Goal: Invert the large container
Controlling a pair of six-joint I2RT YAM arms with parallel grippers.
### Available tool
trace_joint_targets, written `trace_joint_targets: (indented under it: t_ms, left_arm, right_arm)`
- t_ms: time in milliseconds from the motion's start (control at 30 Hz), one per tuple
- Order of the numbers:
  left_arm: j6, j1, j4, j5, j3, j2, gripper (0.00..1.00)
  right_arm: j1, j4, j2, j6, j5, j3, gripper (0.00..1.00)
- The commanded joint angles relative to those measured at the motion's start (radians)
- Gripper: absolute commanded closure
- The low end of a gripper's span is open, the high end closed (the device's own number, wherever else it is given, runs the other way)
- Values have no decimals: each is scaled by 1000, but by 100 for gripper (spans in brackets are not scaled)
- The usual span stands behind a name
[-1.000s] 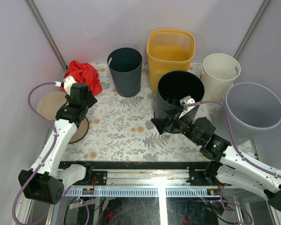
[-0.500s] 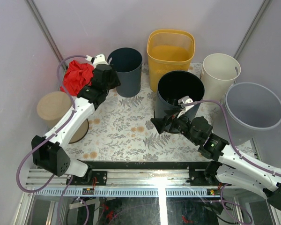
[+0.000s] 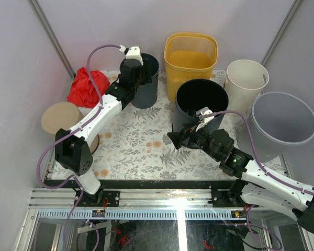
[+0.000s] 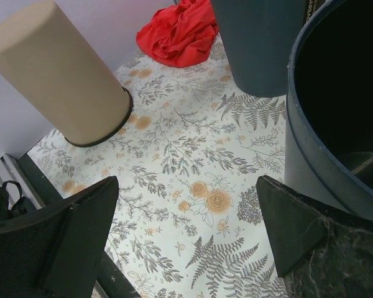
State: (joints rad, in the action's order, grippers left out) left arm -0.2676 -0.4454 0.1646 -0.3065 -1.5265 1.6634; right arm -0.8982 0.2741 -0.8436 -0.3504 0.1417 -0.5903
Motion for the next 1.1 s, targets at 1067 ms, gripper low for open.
trace_joint_targets:
  t_ms: [1067]
  left_arm:
    - [122,-47,28,2,-336,370,81]
  right_arm:
    - [24,55,-5,-5,18,-3,0]
